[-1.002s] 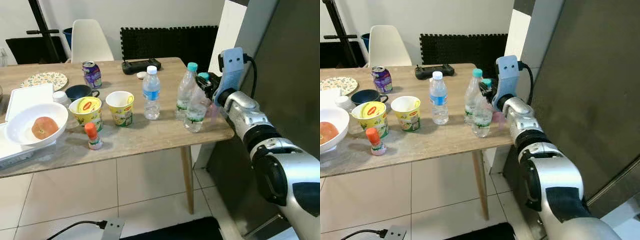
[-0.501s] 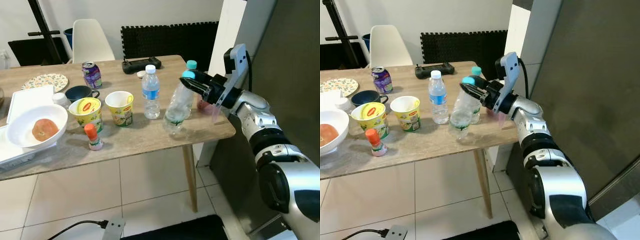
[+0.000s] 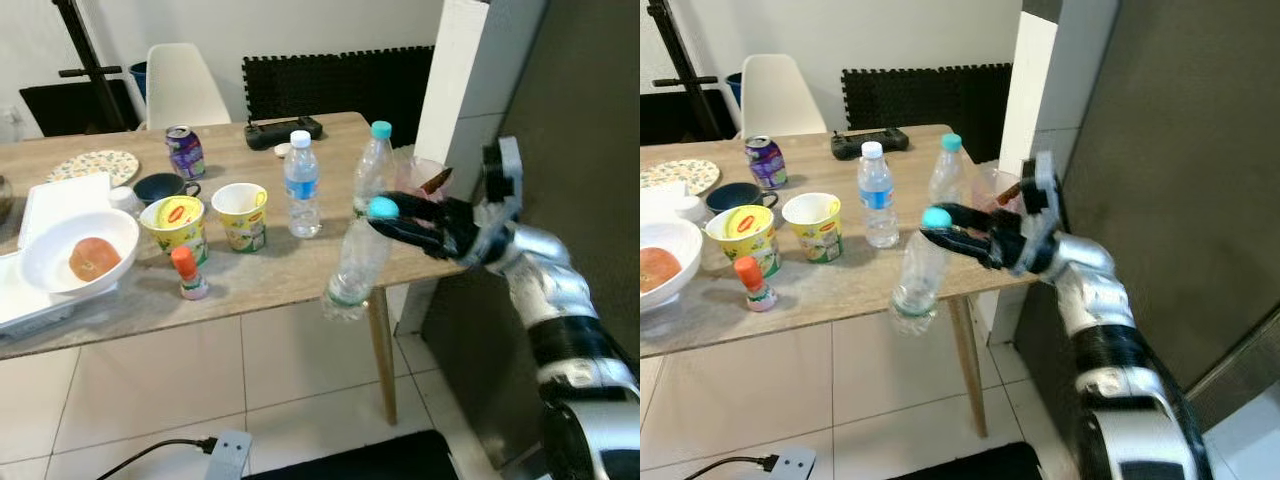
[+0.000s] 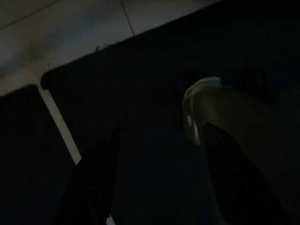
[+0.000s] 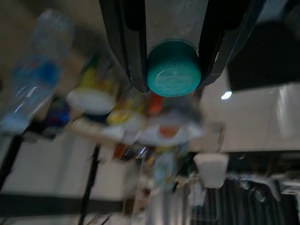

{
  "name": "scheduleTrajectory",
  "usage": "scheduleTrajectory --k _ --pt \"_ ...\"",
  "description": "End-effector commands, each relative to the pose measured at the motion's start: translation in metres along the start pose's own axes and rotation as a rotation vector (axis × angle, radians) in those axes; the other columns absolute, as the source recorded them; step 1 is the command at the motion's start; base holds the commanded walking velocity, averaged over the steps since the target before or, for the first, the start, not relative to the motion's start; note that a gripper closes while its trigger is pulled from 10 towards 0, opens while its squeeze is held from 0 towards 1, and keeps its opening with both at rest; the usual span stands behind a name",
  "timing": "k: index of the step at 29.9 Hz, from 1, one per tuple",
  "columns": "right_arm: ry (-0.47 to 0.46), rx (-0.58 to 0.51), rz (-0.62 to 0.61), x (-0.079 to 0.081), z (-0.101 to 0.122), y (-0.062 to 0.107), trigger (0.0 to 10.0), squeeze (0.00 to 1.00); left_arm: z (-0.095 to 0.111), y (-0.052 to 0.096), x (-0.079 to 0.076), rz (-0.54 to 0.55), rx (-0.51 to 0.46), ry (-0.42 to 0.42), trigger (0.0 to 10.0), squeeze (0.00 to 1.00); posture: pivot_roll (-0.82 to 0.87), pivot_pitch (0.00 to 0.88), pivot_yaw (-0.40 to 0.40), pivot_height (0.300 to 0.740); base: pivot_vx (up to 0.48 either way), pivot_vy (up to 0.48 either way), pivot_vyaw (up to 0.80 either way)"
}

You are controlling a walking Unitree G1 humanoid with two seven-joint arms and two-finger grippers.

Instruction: Restocking fridge

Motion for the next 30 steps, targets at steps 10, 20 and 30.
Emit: scheduleTrajectory --k 10,20,30 --pt "-0.103 0.340 -0.261 0.014 -0.079 0.058 10.0 0.00 -0.002 0.000 -0.002 -0.014 0.008 0.016 10.0 0.00 -0.01 0.000 -0.004 0.740 0.000 0.000 0.00" --pt "-0.284 0.434 -0.868 0.009 -0.150 0.123 10.0 0.00 0.000 0.000 -0.003 -0.014 0.003 0.015 10.0 0.00 -0.01 0.000 -0.003 0.740 0.000 0.000 0.00" --pt "-0.609 0.558 -1.552 0.073 -0.232 0.191 0.0 0.00 0.002 -0.001 -0.002 -0.015 0.000 0.013 10.0 0.00 -0.01 0.000 0.003 0.740 0.000 0.000 0.00"
Point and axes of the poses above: a point about 5 cm out from each wrist's last joint towards the gripper, its own y axis pointing back from the gripper into the wrist, its own z axis along the axis of the wrist's last joint, x = y × z, the point moved 2 cm from there along -y, pointing out of the wrist towards the gripper, and after that the axes turned 8 degrees about -y, right-handed, at the moved point
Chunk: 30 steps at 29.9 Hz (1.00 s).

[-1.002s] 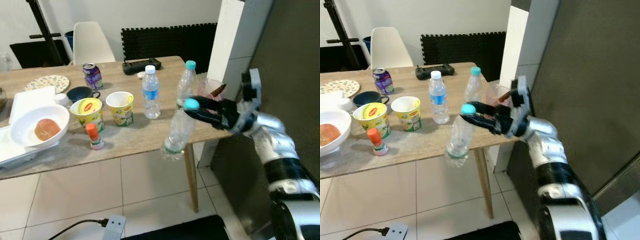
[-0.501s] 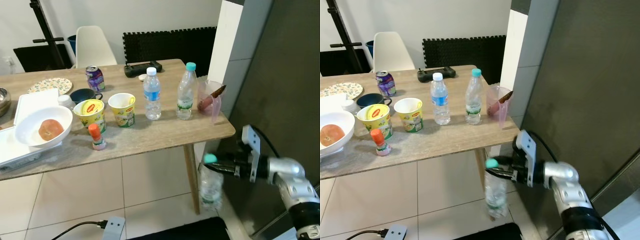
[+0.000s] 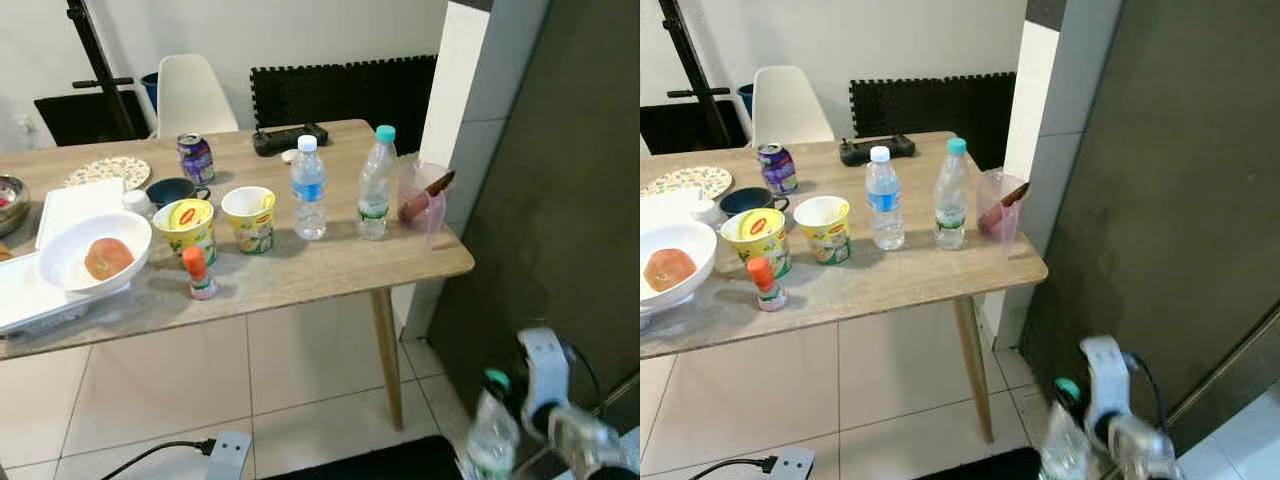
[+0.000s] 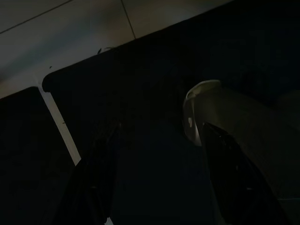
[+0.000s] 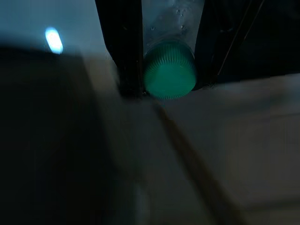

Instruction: Restocking fridge

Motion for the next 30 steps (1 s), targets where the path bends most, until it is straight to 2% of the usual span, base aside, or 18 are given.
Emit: scheduleTrajectory --k 1,2,3,4,5,6,8,9,11,14,25,30 --pt "-0.099 0.081 -0.119 -0.009 -0.035 0.007 0.0 0.00 0.000 0.000 -0.002 -0.005 0.007 0.004 10.0 0.00 -0.01 0.000 0.003 0.740 0.000 0.000 0.00" --pt "-0.122 0.114 -0.149 -0.010 -0.047 0.010 0.0 0.00 0.000 0.000 -0.002 -0.006 0.007 0.003 10.0 0.00 -0.01 0.000 0.003 0.740 0.000 0.000 0.00" --pt "-0.122 0.114 -0.149 -0.010 -0.047 0.010 0.0 0.00 0.000 0.000 -0.002 -0.006 0.007 0.003 10.0 0.00 -0.01 0.000 0.003 0.740 0.000 0.000 0.00" --pt "-0.134 0.162 -0.192 -0.011 -0.062 0.014 10.0 0.00 0.000 0.000 -0.002 -0.005 0.007 0.001 10.0 0.00 -0.01 0.000 0.006 0.740 0.000 0.000 0.00" --pt "-0.142 0.201 -0.221 -0.012 -0.074 0.018 10.0 0.00 0.000 0.000 -0.002 -0.005 0.007 0.000 10.0 0.00 -0.01 0.000 0.007 0.740 0.000 0.000 0.00" --pt "-0.142 0.201 -0.221 -0.012 -0.074 0.018 10.0 0.00 0.000 0.000 -0.002 -0.005 0.007 0.000 10.0 0.00 -0.01 0.000 0.007 0.740 0.000 0.000 0.00" --pt "-0.158 0.259 -0.262 -0.013 -0.095 0.026 10.0 0.00 0.000 0.000 -0.001 -0.002 0.007 -0.007 10.0 0.00 -0.01 0.000 0.012 0.740 0.000 0.000 0.00" --pt "-0.158 0.259 -0.262 -0.013 -0.095 0.026 10.0 0.00 0.000 0.000 -0.001 -0.002 0.007 -0.007 10.0 0.00 -0.01 0.000 0.012 0.740 0.000 0.000 0.00" --pt "-0.158 0.317 -0.289 -0.011 -0.114 0.033 10.0 0.00 0.001 0.000 0.000 0.005 0.006 -0.019 10.0 0.00 -0.01 0.000 0.016 0.740 0.000 0.000 0.00" --pt "-0.163 0.340 -0.314 -0.011 -0.122 0.037 10.0 0.00 0.002 0.000 0.001 0.015 0.005 -0.025 10.0 0.00 -0.02 0.000 0.021 0.740 0.000 0.000 -0.27" --pt "-0.158 0.344 -0.337 -0.012 -0.122 0.037 10.0 0.00 0.002 0.000 0.006 0.043 0.022 -0.047 10.0 0.00 -0.03 0.000 0.018 0.740 0.000 0.000 -0.80" --pt "-0.137 0.350 -0.328 -0.011 -0.123 0.037 10.0 0.00 -0.004 0.002 0.017 0.106 0.052 -0.028 10.0 0.00 -0.03 0.000 0.016 0.740 0.000 0.000 -0.80"
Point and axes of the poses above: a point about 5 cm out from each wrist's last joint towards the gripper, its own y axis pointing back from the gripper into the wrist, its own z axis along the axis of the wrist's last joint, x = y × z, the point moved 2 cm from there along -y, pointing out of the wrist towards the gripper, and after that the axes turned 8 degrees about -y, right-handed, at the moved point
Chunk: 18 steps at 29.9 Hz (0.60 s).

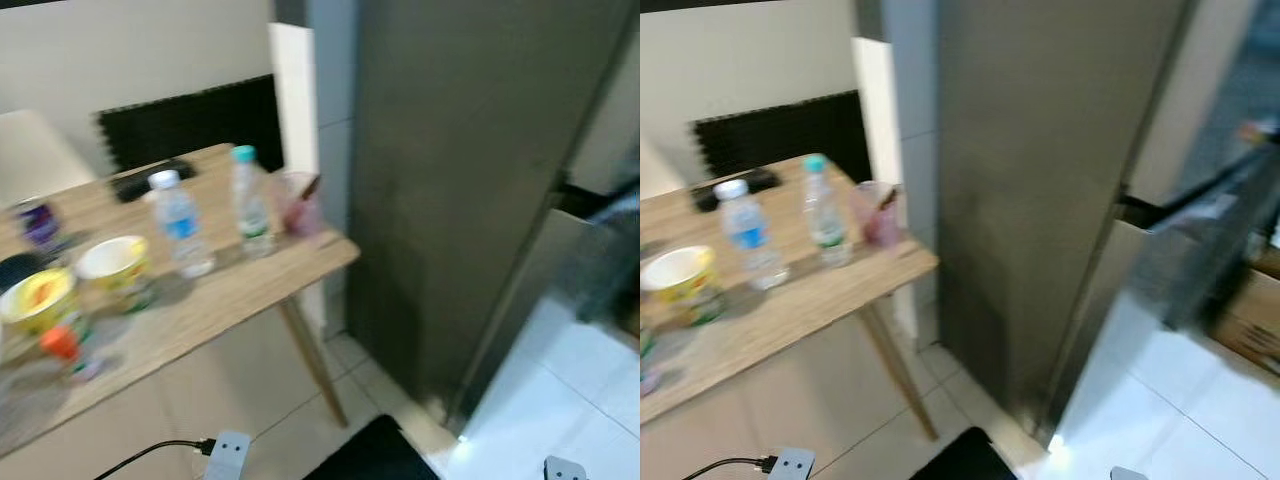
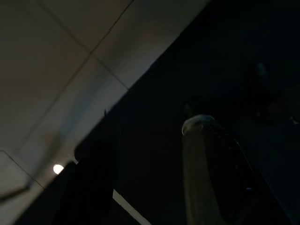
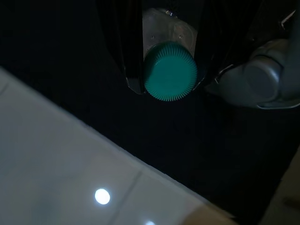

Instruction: Restocking fridge

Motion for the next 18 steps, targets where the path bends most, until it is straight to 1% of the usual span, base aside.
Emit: scheduleTrajectory --k 1,5,7,8,10,13,15,18 --pt "0.028 0.011 0.005 0.002 -0.002 0.000 10.0 0.00 -0.004 0.001 0.015 0.050 0.018 0.004 10.0 0.00 -0.03 0.000 0.017 0.740 0.000 0.000 -0.80" --pt "0.037 0.013 0.006 0.003 -0.002 0.000 10.0 0.00 -0.004 0.002 0.018 0.064 0.020 0.008 10.0 0.00 -0.03 0.000 0.018 0.740 0.000 0.000 -0.80" --pt "0.056 0.016 0.010 0.003 -0.003 0.000 10.0 0.00 -0.005 0.002 0.022 0.079 0.023 0.039 10.0 0.00 -0.03 0.000 0.020 0.740 0.000 0.000 -0.80" --pt "0.056 0.016 0.010 0.003 -0.003 0.000 10.0 0.00 -0.005 0.002 0.022 0.079 0.023 0.039 10.0 0.00 -0.03 0.000 0.020 0.740 0.000 0.000 -0.80" --pt "0.082 0.019 0.014 0.004 -0.004 0.000 10.0 0.00 -0.005 0.002 0.025 0.091 0.022 0.078 10.0 0.00 -0.03 0.000 0.019 0.740 0.000 0.000 -0.80" --pt "0.101 0.022 0.017 0.005 -0.004 0.000 10.0 0.00 -0.003 0.002 0.027 0.098 0.017 0.097 10.0 0.00 -0.03 0.000 0.019 0.740 0.000 0.000 -0.80" --pt "0.133 0.024 0.025 0.006 -0.004 0.000 10.0 0.00 -0.002 0.002 0.027 0.100 0.013 0.103 10.0 0.00 -0.03 0.000 0.018 0.740 0.000 0.000 -0.80" --pt "0.154 0.026 0.029 0.007 -0.004 0.000 10.0 0.00 -0.001 0.002 0.028 0.101 0.012 0.106 10.0 0.00 -0.04 0.000 0.020 0.740 0.000 0.000 -0.80"
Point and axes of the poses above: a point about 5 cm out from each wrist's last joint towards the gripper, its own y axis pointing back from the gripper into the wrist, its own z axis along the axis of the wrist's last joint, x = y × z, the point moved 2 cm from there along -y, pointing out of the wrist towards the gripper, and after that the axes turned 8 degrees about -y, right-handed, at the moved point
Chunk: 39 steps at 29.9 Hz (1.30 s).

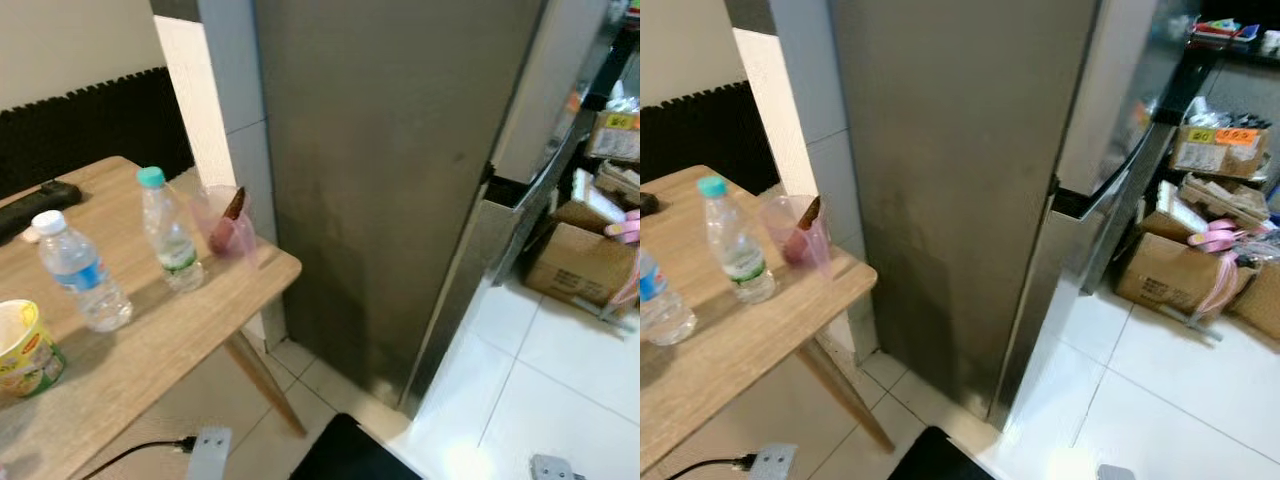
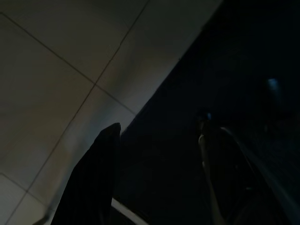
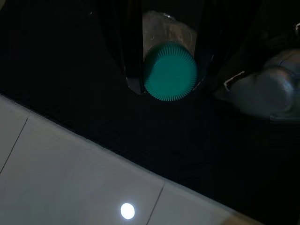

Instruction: Restocking fridge

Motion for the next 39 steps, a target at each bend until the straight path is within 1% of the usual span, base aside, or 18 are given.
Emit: scheduleTrajectory --k 1,13,17,26,31,34,39 --pt "0.020 0.005 0.001 -0.001 0.000 0.000 10.0 0.00 0.004 0.000 0.003 0.012 -0.008 0.003 10.0 0.00 -0.04 0.000 0.020 0.740 0.000 0.000 -0.80" --pt "0.059 0.007 0.011 0.003 0.000 0.000 10.0 0.00 0.003 0.000 0.002 0.010 -0.009 0.010 10.0 0.00 -0.03 0.000 0.018 0.740 0.000 0.000 -0.80" --pt "0.066 0.004 0.012 0.003 0.001 0.000 10.0 0.00 0.002 0.000 0.000 0.001 -0.007 0.028 10.0 0.00 -0.03 0.000 0.019 0.740 0.000 0.000 -0.80" --pt "0.062 -0.010 0.032 0.007 0.003 -0.001 10.0 0.00 0.002 0.000 -0.002 -0.014 -0.006 0.029 10.0 0.00 -0.03 0.000 0.020 0.740 0.000 0.000 0.00" --pt "0.073 -0.013 0.055 0.010 0.003 -0.001 10.0 0.00 0.002 0.000 -0.004 -0.026 -0.004 0.035 10.0 0.00 -0.03 0.000 0.020 0.740 0.000 -0.338 0.00" --pt "0.056 -0.011 0.061 0.011 0.003 -0.001 10.0 0.00 0.001 0.000 -0.006 -0.033 -0.004 0.034 10.0 0.00 -0.03 0.000 0.019 0.740 0.000 -0.385 0.00" --pt "0.054 -0.013 0.069 0.012 0.003 -0.001 10.0 0.00 0.001 0.000 -0.008 -0.036 -0.004 0.034 10.0 0.00 -0.03 0.000 0.018 0.740 0.000 -0.395 0.00"
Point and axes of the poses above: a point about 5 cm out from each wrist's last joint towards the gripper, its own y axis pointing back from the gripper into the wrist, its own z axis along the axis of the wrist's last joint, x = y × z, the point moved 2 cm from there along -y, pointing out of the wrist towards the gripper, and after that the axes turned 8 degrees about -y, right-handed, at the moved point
